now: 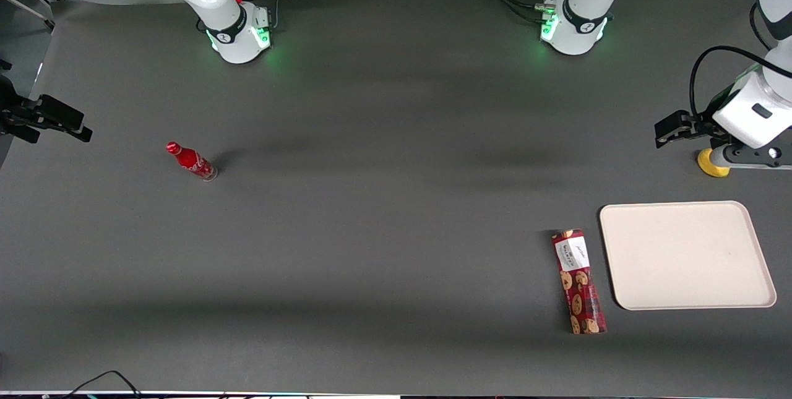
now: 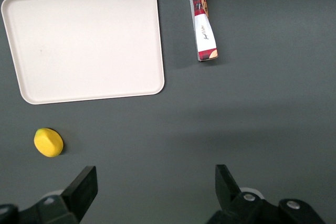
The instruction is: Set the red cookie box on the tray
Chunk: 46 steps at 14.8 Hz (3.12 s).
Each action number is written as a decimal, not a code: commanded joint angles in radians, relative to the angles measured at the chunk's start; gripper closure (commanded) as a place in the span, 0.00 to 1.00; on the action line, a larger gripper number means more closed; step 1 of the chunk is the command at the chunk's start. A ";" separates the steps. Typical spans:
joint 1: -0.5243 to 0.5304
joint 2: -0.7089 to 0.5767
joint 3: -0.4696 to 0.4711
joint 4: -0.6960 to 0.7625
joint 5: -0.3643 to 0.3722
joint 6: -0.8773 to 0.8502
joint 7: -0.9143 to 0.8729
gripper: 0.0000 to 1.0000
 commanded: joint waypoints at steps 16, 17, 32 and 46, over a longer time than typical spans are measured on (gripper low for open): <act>-0.032 0.606 -0.044 0.358 0.008 0.427 -0.084 0.00; -0.033 0.638 -0.044 0.358 0.008 0.472 -0.085 0.00; -0.043 0.830 -0.047 0.332 0.018 0.632 -0.090 0.70; -0.050 0.542 -0.095 0.338 0.054 0.206 -0.108 1.00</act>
